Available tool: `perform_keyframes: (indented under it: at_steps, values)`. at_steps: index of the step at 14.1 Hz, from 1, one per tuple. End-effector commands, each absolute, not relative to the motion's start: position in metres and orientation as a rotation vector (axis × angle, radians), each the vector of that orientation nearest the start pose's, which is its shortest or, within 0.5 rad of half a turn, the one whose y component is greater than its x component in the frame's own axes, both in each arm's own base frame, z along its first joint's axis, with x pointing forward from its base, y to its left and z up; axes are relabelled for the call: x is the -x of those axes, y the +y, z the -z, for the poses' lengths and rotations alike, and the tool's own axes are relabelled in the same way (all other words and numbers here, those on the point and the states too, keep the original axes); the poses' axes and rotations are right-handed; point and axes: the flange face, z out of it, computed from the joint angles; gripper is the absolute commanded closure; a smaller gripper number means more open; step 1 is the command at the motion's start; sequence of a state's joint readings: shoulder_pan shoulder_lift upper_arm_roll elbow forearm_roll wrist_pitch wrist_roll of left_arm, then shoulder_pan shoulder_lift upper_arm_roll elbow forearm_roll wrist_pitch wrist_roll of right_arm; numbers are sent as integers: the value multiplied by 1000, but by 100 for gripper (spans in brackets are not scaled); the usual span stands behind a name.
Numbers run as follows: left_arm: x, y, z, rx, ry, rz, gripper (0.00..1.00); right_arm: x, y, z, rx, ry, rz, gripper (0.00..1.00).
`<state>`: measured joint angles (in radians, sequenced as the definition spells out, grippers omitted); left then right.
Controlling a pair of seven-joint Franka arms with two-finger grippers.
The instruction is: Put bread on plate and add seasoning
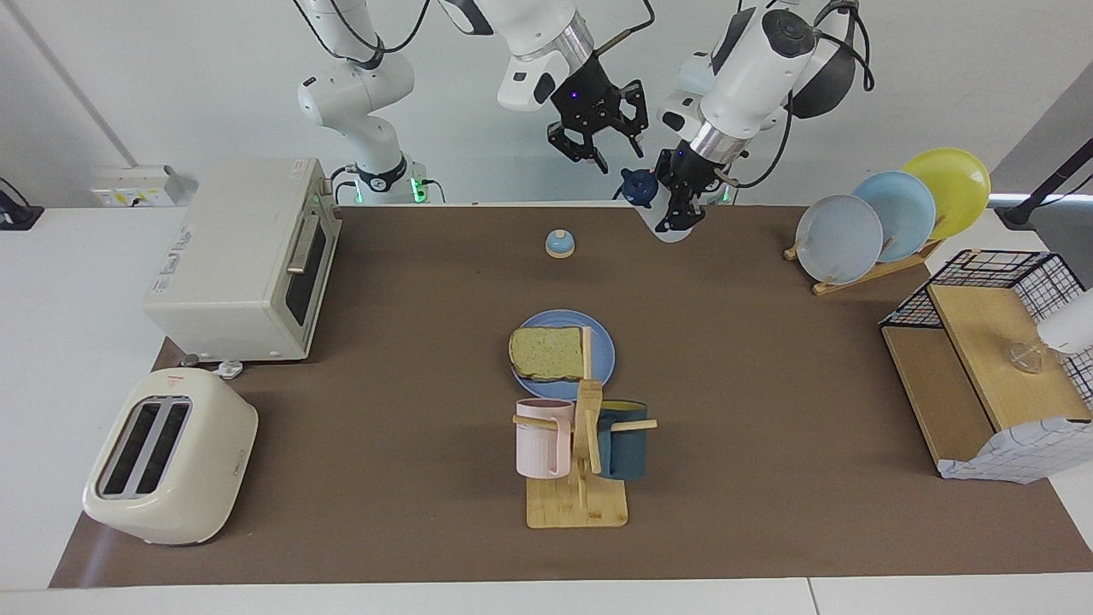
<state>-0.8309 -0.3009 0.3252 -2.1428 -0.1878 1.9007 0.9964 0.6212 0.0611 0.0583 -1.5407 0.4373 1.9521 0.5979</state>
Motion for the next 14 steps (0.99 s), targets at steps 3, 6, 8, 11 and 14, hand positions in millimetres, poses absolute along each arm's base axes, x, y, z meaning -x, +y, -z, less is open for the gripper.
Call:
perform_keyframes:
  at_steps: [3,6,8,11,14]
  values:
    - [-407,-231,-529,2561,2247,232,100,-455,401,-650,2599,28,48,55]
    - [-407,-231,-529,2561,2246,235,100,-459,401,-640,2599,34,56,55]
    - [-407,-231,-529,2563,2247,235,100,-463,404,-636,2593,43,67,56]
    - [-407,-231,-529,2564,2247,236,100,-464,405,-636,2589,55,69,61]
    - [-407,-231,-529,2571,2246,238,100,-465,404,-636,2590,56,68,63]
